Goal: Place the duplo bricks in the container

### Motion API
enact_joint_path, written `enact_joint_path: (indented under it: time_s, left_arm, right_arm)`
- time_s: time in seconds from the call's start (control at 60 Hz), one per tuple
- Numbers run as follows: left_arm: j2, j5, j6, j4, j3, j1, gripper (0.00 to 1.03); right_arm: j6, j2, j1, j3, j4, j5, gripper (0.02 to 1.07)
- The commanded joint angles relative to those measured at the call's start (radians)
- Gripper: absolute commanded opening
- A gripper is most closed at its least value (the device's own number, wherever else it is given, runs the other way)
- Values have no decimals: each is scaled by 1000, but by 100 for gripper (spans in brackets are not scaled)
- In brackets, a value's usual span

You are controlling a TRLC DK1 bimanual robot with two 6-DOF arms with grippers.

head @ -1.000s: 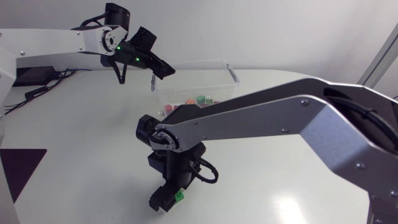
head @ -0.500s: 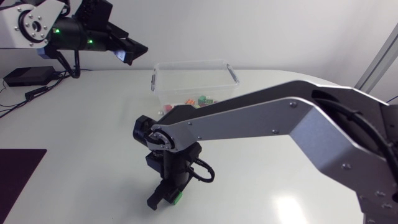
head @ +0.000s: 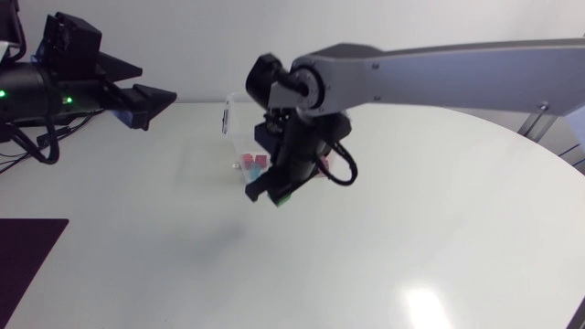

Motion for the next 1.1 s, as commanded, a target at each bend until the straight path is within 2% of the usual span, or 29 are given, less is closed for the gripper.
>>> enact_joint_path:
  time_s: [0.0, 0.283, 0.617, 0.65, 0.733, 0.95, 0.967, 1.05, 1.083]
  left_arm:
    - [-46, -4, 0, 16, -70, 28, 99]
    - [-194, -4, -34, 111, -275, 92, 99]
    - [-340, -4, -65, 148, -427, 138, 99]
    - [-352, -4, -72, 157, -442, 141, 99]
    - [-381, -4, -82, 160, -469, 157, 99]
    - [-464, -6, -88, 166, -553, 166, 99]
    - [-474, -12, -88, 165, -559, 170, 99]
    - [-530, -61, -88, 165, -584, 180, 99]
    - [-550, -69, -88, 163, -591, 176, 99]
  right_arm:
    - [19, -17, -27, 71, -24, 29, 24]
    - [3, 15, -132, 266, 0, 93, 24]
    - [-21, 151, -192, 404, 86, 136, 26]
    - [-23, 164, -195, 405, 108, 138, 34]
    - [-27, 201, -203, 424, 137, 156, 66]
    - [-38, 274, -223, 474, 190, 190, 68]
    - [-38, 276, -226, 474, 190, 191, 70]
    - [-38, 256, -238, 454, 197, 199, 99]
    - [-38, 236, -247, 433, 209, 199, 103]
